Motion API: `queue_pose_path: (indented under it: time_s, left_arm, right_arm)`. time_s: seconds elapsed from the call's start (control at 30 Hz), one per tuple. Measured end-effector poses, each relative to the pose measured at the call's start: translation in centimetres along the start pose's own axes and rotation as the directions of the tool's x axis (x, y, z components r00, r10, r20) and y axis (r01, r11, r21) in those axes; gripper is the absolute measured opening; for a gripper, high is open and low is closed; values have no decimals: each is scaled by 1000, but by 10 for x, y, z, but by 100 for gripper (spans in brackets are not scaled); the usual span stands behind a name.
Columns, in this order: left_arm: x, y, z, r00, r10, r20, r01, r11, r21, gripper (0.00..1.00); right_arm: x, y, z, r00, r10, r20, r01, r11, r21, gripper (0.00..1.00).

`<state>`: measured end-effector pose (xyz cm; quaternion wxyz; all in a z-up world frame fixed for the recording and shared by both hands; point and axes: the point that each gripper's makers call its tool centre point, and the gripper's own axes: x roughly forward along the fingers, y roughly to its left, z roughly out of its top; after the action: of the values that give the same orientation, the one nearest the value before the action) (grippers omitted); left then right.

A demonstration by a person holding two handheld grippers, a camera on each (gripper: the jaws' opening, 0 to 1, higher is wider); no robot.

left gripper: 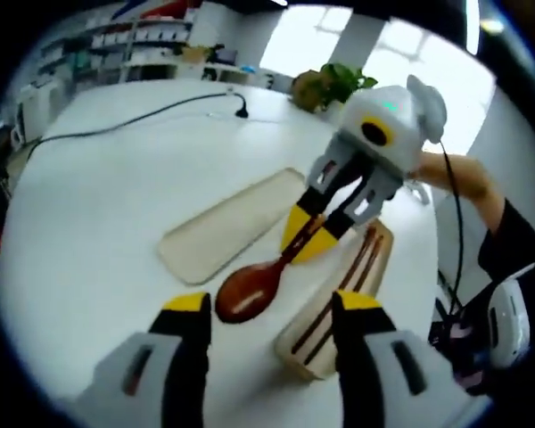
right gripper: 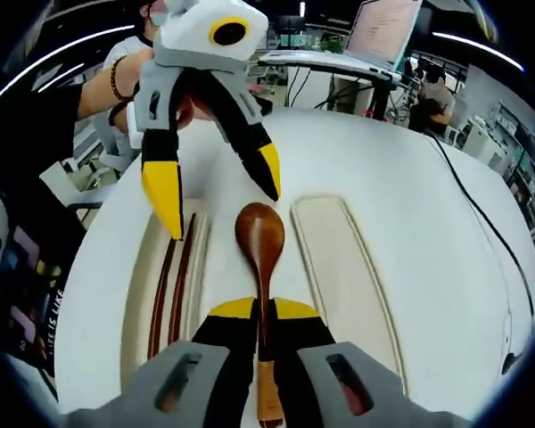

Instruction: Arrange the utensils inside the cutlery case until each visible utensil rests in its matching compartment.

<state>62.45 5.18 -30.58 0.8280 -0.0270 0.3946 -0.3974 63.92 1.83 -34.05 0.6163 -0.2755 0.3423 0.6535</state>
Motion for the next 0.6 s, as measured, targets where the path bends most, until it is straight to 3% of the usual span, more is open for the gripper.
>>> queue_pose_path:
  time_s: [0.03,0.2,0.3,0.4,0.53,0.57,0.6]
  left_arm:
    - [3,14,-2,1000,-4,2,4,1000,-3,55]
    - [9,12,-2,1000,-5,7,5,1000,9,51]
    - [9,11,3,1000,-4,20,3,999,55,50]
    - [11,14,13,997,48,58,-59,977,205,48]
    - [15,14,17,994,94,58,-108,942,318,43]
    - [-1,13,0,994,101,50,-111,943,312,43]
    - [-1,14,-2,994,105,41,-112,940,323,43]
  right_arm:
    - [-1,0,1,1000,22,13,-22,1000,18,2]
    - [-3,0,1,988,125,89,-136,981,141,2]
    - [-4,-1,0,978,166,125,-185,969,162,2]
    - [-4,3,0,968,189,164,-213,966,147,2]
    - [-4,1,0,954,209,213,-254,944,211,3]
    - [-5,0,0,954,211,214,-256,943,210,3]
    - [-5,0,0,950,226,214,-272,937,217,3]
